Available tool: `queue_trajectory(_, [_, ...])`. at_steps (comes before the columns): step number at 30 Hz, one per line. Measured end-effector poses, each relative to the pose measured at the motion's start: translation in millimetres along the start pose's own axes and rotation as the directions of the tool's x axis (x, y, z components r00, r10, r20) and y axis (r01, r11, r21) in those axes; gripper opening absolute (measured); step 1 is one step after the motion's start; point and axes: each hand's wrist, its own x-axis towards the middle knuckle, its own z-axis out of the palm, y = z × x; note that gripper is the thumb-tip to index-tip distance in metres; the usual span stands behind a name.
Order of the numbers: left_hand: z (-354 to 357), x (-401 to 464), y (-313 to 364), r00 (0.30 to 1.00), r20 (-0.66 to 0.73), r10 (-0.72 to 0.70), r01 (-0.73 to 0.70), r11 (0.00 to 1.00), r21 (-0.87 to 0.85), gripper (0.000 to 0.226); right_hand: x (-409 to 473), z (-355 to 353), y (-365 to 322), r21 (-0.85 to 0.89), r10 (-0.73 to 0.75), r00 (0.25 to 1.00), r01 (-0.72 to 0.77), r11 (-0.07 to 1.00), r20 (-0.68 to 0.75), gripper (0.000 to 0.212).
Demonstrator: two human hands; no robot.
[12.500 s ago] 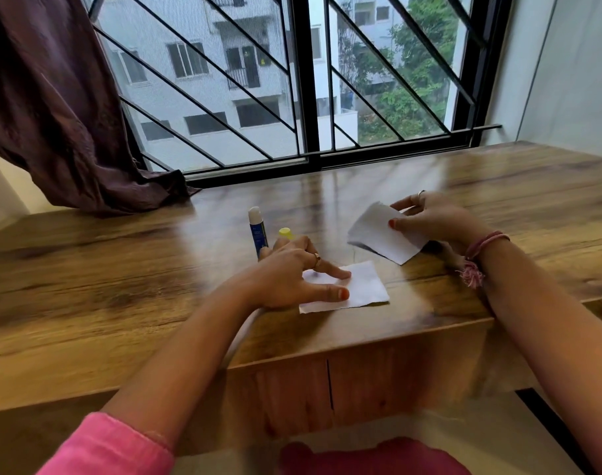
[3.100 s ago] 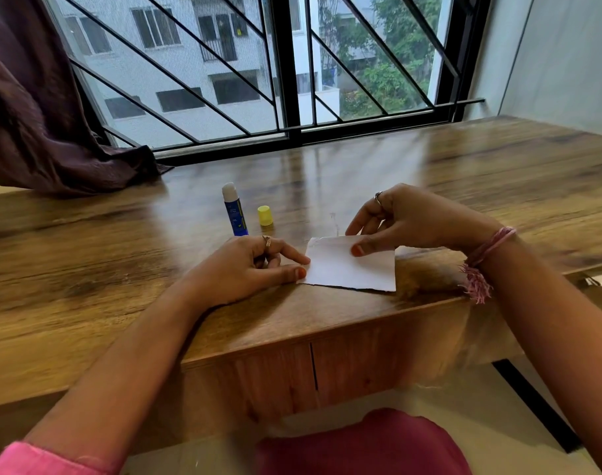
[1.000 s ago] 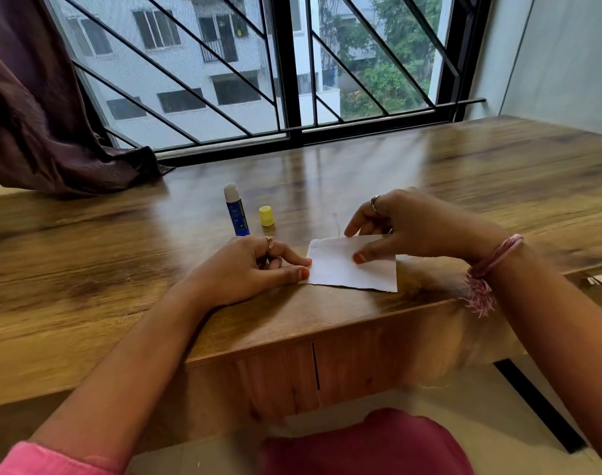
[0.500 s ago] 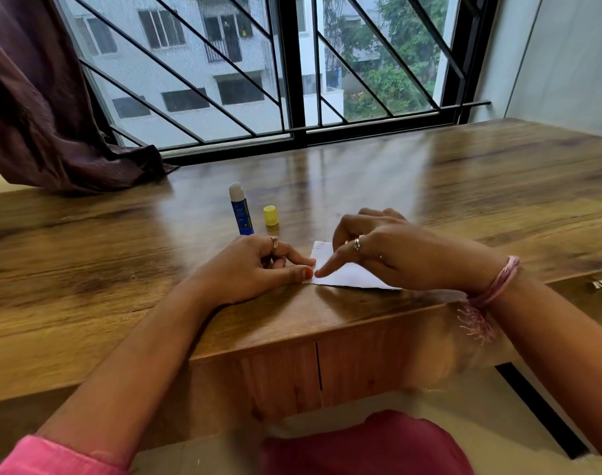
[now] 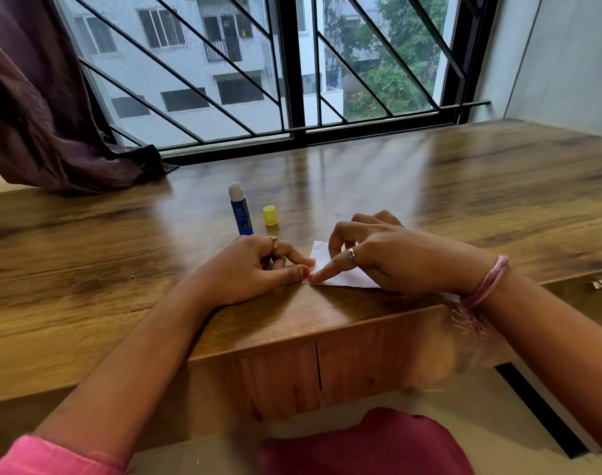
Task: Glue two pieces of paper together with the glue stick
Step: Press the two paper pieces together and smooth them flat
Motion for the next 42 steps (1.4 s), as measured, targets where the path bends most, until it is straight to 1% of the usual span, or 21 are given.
queue_trajectory(3, [-0.6,-0.1,0.6,1.000,0.011,-0.008,0.008,1.000,0.000,0.018,-6.8,-0.1,1.8,0.018,-0.002,1.000,0.002,1.000,-0.001,0.063])
queue_trajectory(8, [-0.3,0.9,0.5,0.999,0.022,-0.032,0.032,0.999,-0.010,0.016,-27.7,-8.5,6.6,0.020,0.048,0.998,-0.048,0.999,0.038,0.067])
queue_trajectory(14, [-0.1,1.3,0.0,0.999,0.021,-0.037,0.038,0.999,-0.010,0.017,-53.9,-17.1,8.7,0.087,0.072,0.996,-0.075,0.993,0.047,0.058])
queue_trajectory(18, [-0.3,1.0,-0.3,0.999,0.029,-0.039,0.040,0.999,-0.010,0.017,-66.6,-18.3,11.7,0.110,0.066,0.998,-0.066,0.992,-0.002,0.050])
queue_trajectory(21, [-0.4,1.0,-1.6,0.999,0.024,-0.039,0.039,0.999,-0.006,0.017,-74.9,-15.5,13.5,0.191,0.056,0.997,-0.044,0.981,-0.055,0.050])
queue_trajectory(24, [-0.3,1.2,-2.1,0.999,0.022,-0.037,0.038,0.999,-0.010,0.019,-82.8,-14.3,12.9,0.260,0.061,0.992,-0.030,0.965,-0.112,0.043])
queue_trajectory(27, [-0.6,0.8,-1.4,0.999,0.024,-0.037,0.037,0.999,-0.022,0.026,-86.6,-12.6,13.5,0.278,0.088,0.989,-0.052,0.959,-0.120,0.039])
queue_trajectory(29, [-0.5,0.5,-0.3,0.999,0.030,-0.027,0.028,0.999,-0.027,0.031,-87.4,-11.3,14.1,0.328,0.100,0.985,-0.048,0.943,-0.144,0.034])
queue_trajectory(31, [-0.3,-0.2,0.3,1.000,0.023,-0.019,0.019,1.000,-0.022,0.031,-88.9,-10.5,17.1,0.417,0.156,0.961,-0.049,0.908,-0.227,0.024])
queue_trajectory(33, [-0.1,-0.9,1.2,1.000,0.015,-0.010,0.011,1.000,-0.014,0.032,-91.0,-11.0,20.9,0.556,0.291,0.902,-0.071,0.828,-0.319,0.013])
queue_trajectory(35, [-0.1,-1.5,1.7,1.000,0.011,-0.006,0.006,1.000,-0.014,0.032,-91.7,-10.5,23.3,0.662,0.393,0.849,-0.071,0.746,-0.352,0.010])
queue_trajectory(36, [-0.1,-1.4,1.8,1.000,0.007,-0.005,0.005,1.000,-0.010,0.032,-91.3,-9.2,24.2,0.675,0.416,0.833,-0.072,0.735,-0.365,0.013])
queue_trajectory(38, [-0.4,-1.5,1.5,1.000,-0.004,-0.001,0.001,1.000,0.005,0.031,-88.7,-6.6,23.6,0.657,0.431,0.819,-0.090,0.749,-0.379,0.021])
queue_trajectory(40, [-0.6,-1.9,0.8,1.000,-0.014,0.000,0.000,1.000,0.020,0.030,-86.2,-5.1,21.9,0.628,0.423,0.830,-0.117,0.770,-0.365,0.023])
queue_trajectory(42, [-0.7,-2.0,0.0,1.000,-0.022,0.001,0.000,0.999,0.041,0.029,-85.3,-4.9,20.4,0.588,0.401,0.859,-0.154,0.794,-0.317,0.022])
